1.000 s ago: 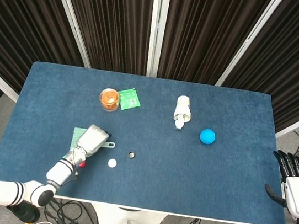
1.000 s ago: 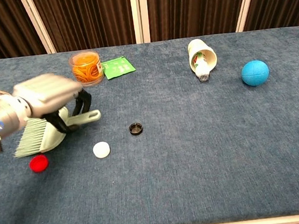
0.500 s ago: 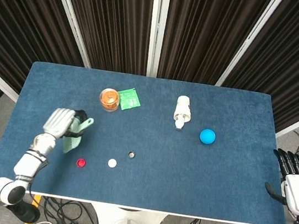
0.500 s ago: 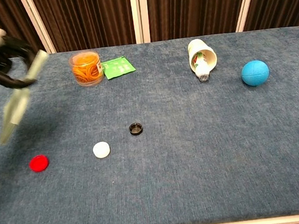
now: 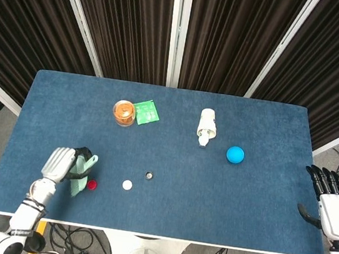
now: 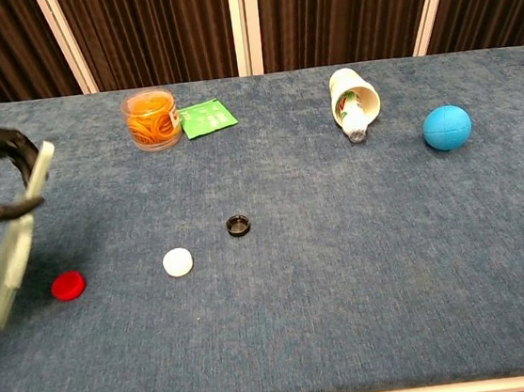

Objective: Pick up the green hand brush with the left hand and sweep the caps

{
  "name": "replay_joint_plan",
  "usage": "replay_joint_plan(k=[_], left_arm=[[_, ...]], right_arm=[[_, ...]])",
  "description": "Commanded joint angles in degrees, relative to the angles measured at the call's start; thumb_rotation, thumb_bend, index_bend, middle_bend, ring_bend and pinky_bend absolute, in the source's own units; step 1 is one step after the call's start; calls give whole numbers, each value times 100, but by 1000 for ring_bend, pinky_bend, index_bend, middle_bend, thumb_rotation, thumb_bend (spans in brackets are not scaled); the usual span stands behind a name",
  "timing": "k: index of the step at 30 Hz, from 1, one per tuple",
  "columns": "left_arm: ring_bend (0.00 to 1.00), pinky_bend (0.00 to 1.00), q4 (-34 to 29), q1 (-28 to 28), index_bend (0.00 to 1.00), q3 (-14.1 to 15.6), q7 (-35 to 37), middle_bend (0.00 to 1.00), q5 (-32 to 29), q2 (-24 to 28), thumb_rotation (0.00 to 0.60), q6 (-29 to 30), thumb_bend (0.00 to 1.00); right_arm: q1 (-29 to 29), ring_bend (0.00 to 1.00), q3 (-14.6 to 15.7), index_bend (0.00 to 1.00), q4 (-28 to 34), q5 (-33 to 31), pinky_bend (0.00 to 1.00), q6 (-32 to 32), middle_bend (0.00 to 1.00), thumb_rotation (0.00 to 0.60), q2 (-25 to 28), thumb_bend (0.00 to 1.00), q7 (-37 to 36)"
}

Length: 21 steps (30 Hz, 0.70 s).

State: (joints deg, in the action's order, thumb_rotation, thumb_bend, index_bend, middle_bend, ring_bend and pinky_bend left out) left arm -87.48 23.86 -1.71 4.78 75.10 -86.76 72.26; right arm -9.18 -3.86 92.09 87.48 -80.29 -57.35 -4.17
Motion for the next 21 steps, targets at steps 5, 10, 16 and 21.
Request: replay_joint_plan(k=[5,10,16,21], left_arm=[[852,1000,771,-203,568,202,-71,614,455,-685,600,227,468],[849,1000,816,-166,568,99,112,614,578,-935,600,184,467],[845,1000,955,81,568,-248,133,614,593,-1358,600,11,465],[844,1000,1100,386,568,-577,159,614,449,-1621,600,-333,465]], right_arm=[[-50,0,80,0,196,-24,0,224,63,600,137,184,83],[-45,0,91,0,208,-1,0,200,63,600,116,195,103],[-40,0,92,0,174,-18,0,193,63,600,104,194,59],[-12,0,94,0,144,-14,0,142,63,600,120,194,5]])
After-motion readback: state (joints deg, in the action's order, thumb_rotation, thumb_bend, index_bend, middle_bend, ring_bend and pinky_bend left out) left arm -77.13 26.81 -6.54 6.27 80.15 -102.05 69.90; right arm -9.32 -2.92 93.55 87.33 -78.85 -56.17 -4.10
